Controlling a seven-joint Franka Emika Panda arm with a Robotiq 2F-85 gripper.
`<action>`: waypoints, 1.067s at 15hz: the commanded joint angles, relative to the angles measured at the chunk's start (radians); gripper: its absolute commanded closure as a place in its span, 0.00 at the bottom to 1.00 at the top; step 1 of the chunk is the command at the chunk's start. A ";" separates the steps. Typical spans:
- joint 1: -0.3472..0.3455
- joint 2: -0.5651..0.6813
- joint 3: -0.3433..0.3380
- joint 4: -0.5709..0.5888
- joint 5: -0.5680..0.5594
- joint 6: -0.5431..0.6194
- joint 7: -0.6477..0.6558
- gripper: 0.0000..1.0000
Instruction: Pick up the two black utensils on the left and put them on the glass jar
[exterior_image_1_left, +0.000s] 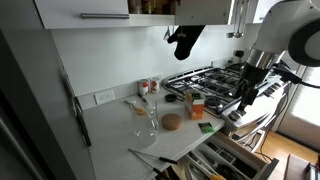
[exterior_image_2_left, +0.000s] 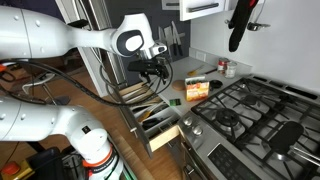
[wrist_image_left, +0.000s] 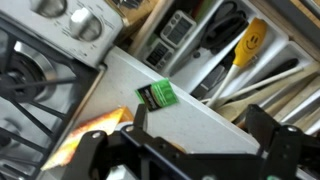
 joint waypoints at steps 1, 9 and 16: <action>0.134 0.065 0.039 -0.042 0.122 0.192 -0.038 0.00; 0.258 0.212 0.140 -0.014 0.159 0.374 -0.058 0.00; 0.297 0.279 0.126 -0.013 0.214 0.476 -0.110 0.00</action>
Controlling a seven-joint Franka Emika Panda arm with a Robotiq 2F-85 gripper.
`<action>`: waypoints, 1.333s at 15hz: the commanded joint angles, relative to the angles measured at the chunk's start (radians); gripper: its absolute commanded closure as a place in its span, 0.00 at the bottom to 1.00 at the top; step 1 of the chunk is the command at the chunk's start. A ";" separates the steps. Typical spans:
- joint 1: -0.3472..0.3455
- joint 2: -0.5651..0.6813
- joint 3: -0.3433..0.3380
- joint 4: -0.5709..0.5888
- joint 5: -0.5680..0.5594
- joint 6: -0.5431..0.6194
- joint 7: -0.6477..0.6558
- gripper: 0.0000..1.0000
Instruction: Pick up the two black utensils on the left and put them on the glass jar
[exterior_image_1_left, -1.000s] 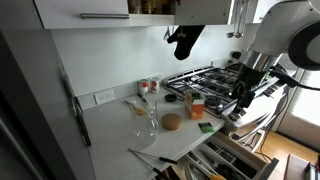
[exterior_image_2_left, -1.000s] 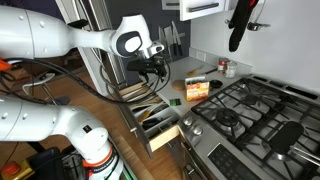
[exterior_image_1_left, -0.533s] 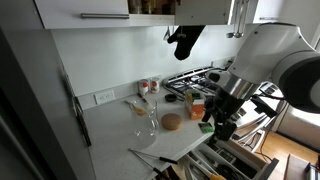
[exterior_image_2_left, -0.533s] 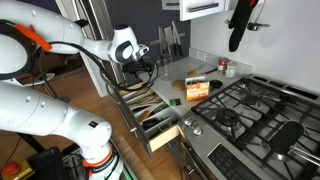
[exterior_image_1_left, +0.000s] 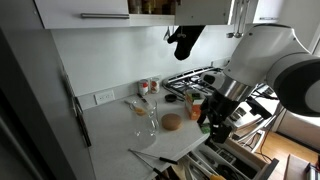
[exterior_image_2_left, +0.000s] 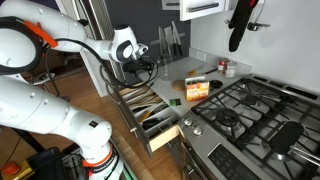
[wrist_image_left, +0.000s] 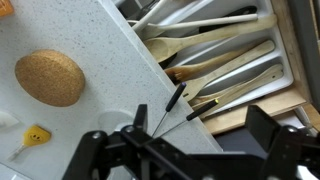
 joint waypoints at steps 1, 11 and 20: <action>0.043 0.056 -0.015 -0.025 0.088 0.136 -0.058 0.00; 0.111 0.317 -0.013 -0.023 0.190 0.488 -0.081 0.00; -0.069 0.479 0.016 0.010 -0.299 0.631 0.269 0.00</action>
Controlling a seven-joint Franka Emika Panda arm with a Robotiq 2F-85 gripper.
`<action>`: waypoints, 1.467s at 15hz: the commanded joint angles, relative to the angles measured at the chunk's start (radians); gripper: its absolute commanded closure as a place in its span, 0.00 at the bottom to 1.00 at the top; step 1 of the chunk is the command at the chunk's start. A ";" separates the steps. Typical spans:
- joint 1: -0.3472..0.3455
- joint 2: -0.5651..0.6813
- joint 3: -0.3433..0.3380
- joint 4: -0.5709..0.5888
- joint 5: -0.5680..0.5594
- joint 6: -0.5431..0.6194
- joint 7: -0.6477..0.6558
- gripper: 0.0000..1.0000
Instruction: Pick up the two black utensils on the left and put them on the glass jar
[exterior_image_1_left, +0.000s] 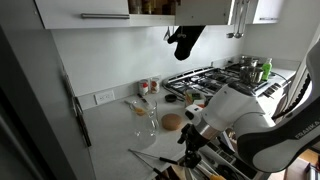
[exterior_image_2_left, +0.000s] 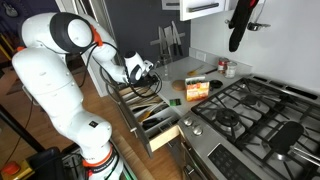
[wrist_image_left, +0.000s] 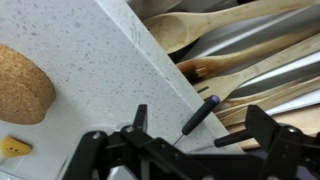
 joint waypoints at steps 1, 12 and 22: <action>-0.062 0.045 -0.020 0.044 -0.248 0.022 0.198 0.00; -0.056 0.047 -0.023 0.070 -0.263 0.013 0.246 0.00; -0.090 0.109 0.062 0.116 -0.178 0.032 0.237 0.00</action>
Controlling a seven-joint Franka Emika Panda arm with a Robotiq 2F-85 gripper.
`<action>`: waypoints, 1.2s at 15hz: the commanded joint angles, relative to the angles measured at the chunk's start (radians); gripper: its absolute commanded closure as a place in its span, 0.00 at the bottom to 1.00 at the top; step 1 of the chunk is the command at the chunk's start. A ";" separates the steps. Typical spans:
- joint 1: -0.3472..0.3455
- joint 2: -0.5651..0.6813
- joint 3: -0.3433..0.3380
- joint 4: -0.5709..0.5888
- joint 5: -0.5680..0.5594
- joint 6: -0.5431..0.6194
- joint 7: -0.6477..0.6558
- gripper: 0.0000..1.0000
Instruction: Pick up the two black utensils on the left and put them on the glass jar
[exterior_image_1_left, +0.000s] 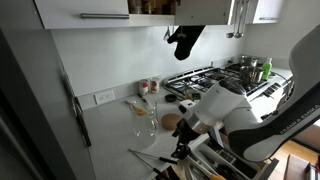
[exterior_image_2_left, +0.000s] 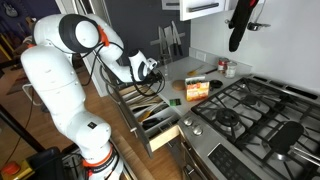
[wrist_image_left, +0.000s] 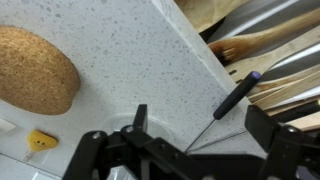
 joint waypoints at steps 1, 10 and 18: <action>-0.040 0.048 0.087 0.032 0.079 -0.005 -0.013 0.00; -0.022 0.073 0.052 0.089 0.059 -0.132 0.051 0.02; -0.080 0.141 0.163 0.132 0.164 -0.136 -0.031 0.00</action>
